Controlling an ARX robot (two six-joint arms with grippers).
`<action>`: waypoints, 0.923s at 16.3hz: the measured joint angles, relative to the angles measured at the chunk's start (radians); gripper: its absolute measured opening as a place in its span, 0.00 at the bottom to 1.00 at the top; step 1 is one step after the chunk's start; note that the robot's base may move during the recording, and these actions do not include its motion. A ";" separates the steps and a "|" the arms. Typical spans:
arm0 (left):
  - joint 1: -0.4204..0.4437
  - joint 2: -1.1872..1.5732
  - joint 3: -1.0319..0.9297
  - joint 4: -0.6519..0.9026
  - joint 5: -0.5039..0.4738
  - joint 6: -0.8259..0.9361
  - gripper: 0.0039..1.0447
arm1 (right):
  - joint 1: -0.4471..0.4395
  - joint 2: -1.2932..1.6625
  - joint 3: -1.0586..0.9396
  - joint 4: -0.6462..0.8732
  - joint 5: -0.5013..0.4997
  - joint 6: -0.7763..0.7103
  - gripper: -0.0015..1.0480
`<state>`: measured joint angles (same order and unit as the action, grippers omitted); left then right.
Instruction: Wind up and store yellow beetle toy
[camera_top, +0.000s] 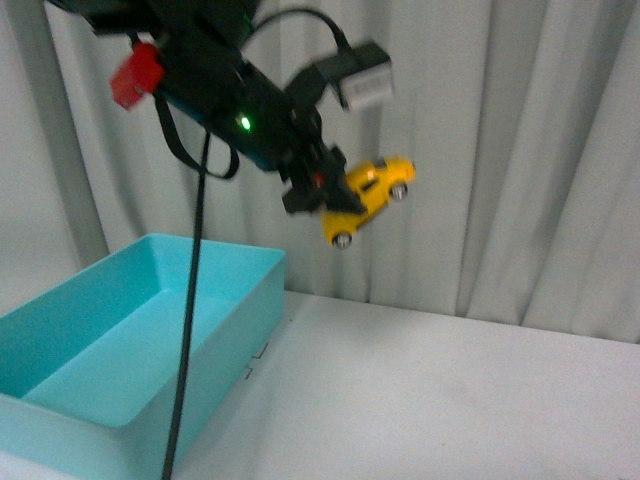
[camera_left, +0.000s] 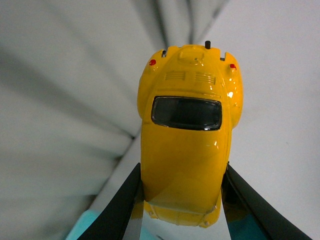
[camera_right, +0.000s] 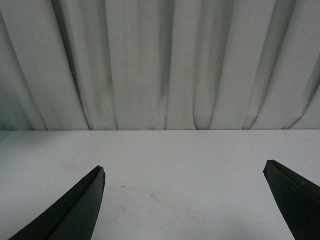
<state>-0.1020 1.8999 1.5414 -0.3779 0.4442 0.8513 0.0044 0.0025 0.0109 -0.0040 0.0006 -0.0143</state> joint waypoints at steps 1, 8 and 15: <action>0.056 -0.051 -0.011 0.050 0.017 -0.084 0.37 | 0.000 0.000 0.000 0.000 0.000 0.000 0.94; 0.337 -0.105 -0.221 0.067 -0.364 -0.372 0.37 | 0.000 0.000 0.000 0.000 0.000 0.000 0.94; 0.312 0.095 -0.295 0.190 -0.528 -0.449 0.37 | 0.000 0.000 0.000 0.000 0.000 0.000 0.94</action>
<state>0.2100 1.9953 1.2461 -0.1879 -0.0834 0.4019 0.0044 0.0025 0.0109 -0.0040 0.0006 -0.0147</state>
